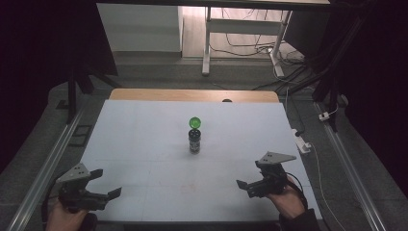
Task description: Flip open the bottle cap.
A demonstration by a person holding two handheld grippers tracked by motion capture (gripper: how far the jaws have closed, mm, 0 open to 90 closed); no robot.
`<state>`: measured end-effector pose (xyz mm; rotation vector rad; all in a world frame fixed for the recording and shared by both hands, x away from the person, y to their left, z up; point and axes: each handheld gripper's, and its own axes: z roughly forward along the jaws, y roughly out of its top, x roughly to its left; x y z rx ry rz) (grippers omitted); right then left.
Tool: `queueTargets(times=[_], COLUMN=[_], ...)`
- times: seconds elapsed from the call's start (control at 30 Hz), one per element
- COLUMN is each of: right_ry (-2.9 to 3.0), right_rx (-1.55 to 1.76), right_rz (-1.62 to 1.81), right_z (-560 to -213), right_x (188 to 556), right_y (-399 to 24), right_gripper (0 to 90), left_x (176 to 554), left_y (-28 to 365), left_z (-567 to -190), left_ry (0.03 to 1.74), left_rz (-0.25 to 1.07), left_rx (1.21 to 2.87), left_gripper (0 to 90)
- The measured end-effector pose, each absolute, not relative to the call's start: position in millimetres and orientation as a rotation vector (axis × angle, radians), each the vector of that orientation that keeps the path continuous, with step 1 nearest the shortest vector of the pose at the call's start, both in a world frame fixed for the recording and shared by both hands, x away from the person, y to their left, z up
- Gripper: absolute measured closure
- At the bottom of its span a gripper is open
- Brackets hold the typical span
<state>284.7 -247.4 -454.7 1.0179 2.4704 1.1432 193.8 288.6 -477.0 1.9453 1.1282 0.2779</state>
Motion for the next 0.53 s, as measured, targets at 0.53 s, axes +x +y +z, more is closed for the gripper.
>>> queueTargets(times=[0.53], right_ry=[2.388], right_rx=[1.169], right_rz=[1.062], right_z=[-459.1], right_x=[263.4], right_y=[-284.1], right_gripper=[0.0], left_x=[190.3], left_y=[292.8], left_z=[-477.8], left_ry=[1.158], left_rz=[0.254], left_rx=[1.961], left_gripper=[0.0])
